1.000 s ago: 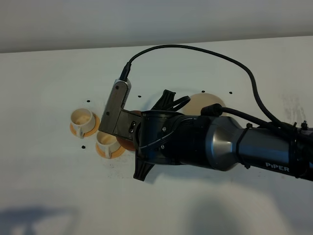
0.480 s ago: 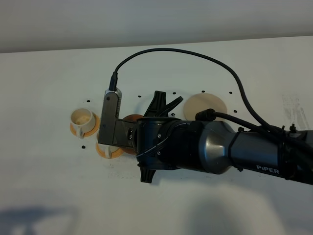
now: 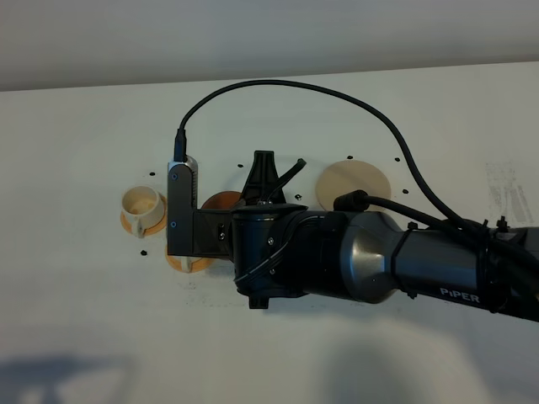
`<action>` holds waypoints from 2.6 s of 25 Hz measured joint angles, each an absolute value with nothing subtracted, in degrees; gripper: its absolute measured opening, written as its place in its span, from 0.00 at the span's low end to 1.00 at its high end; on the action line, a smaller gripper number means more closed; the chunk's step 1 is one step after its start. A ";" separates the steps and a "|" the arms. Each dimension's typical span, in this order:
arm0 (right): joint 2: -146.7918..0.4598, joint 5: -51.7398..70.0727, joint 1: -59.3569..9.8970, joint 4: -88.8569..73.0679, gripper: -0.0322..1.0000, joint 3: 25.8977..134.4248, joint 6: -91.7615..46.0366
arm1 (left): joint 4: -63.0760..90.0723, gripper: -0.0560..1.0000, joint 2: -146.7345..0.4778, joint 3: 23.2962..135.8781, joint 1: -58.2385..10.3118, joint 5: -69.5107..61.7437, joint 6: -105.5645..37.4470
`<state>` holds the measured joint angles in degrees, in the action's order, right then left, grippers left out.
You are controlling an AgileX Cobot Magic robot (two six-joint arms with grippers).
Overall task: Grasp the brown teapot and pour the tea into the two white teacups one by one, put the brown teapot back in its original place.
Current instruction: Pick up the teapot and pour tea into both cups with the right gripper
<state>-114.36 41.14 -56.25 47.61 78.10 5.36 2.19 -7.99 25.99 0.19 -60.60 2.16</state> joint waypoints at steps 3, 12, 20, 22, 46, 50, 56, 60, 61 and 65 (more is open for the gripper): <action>-114.36 41.14 -56.25 49.28 0.14 78.10 5.31 | 2.19 0.59 -7.99 25.99 0.19 -60.60 2.16; -114.36 41.14 -56.25 52.18 0.14 78.10 5.07 | 2.19 0.59 -7.99 25.99 0.19 -60.60 2.16; -114.36 41.09 -56.25 55.00 0.14 78.10 5.07 | 2.19 0.59 -7.99 25.99 0.19 -60.60 2.16; -114.36 41.09 -56.25 55.43 0.14 78.10 5.01 | 2.19 0.59 -7.99 25.99 0.19 -60.60 2.16; -114.36 42.31 -56.25 58.96 0.14 78.10 0.83 | 2.19 0.59 -7.99 25.99 0.19 -60.60 2.16; -114.36 42.73 -56.25 60.38 0.14 78.10 0.58 | 2.19 0.59 -7.99 25.99 0.19 -60.60 2.16; -114.36 42.80 -56.25 60.99 0.14 78.10 0.00 | 2.19 0.59 -7.99 25.99 0.19 -60.60 2.16; -114.36 42.85 -56.25 61.06 0.14 78.10 -1.10 | 2.19 0.59 -7.99 25.99 0.19 -60.60 2.16; -114.36 42.85 -56.25 61.18 0.14 78.10 -1.09 | 2.19 0.59 -7.99 25.99 0.19 -60.60 2.16; -114.36 42.85 -56.25 61.54 0.14 78.10 -1.93 | 2.19 0.59 -7.99 25.99 0.19 -60.60 2.16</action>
